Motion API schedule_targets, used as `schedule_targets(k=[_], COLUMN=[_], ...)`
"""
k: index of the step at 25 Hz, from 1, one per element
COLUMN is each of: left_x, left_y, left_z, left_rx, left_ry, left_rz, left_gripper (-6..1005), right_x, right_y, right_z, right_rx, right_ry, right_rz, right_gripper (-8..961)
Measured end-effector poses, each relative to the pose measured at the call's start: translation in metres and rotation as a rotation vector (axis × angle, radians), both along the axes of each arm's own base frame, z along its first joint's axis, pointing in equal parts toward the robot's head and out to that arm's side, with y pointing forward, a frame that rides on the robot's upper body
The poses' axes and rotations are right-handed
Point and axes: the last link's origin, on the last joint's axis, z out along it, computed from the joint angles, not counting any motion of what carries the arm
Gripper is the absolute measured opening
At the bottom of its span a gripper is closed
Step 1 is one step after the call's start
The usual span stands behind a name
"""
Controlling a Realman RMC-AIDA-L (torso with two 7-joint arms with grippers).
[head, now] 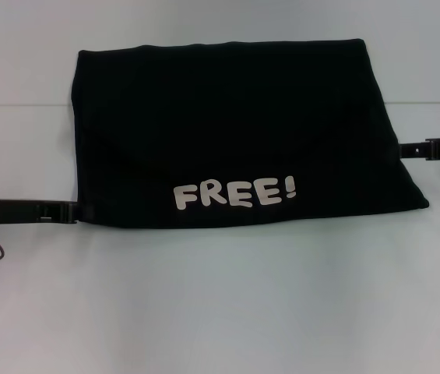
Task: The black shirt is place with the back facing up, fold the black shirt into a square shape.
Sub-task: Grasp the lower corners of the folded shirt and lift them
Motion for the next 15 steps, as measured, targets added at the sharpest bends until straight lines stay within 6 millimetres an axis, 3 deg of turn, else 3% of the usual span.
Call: schedule_targets(k=[11, 15], left_x=[-0.001, 0.000], left_y=[0.002, 0.003], left_z=[0.002, 0.003], left_rx=[0.010, 0.012], left_ry=[0.007, 0.008], left_rz=[0.000, -0.001], left_gripper=[6, 6], right_x=[0.016, 0.019], right_y=[-0.015, -0.017], right_z=[-0.020, -0.021], right_rx=[-0.097, -0.100], right_ry=[-0.015, -0.014], right_rz=[-0.064, -0.073], right_gripper=[764, 662])
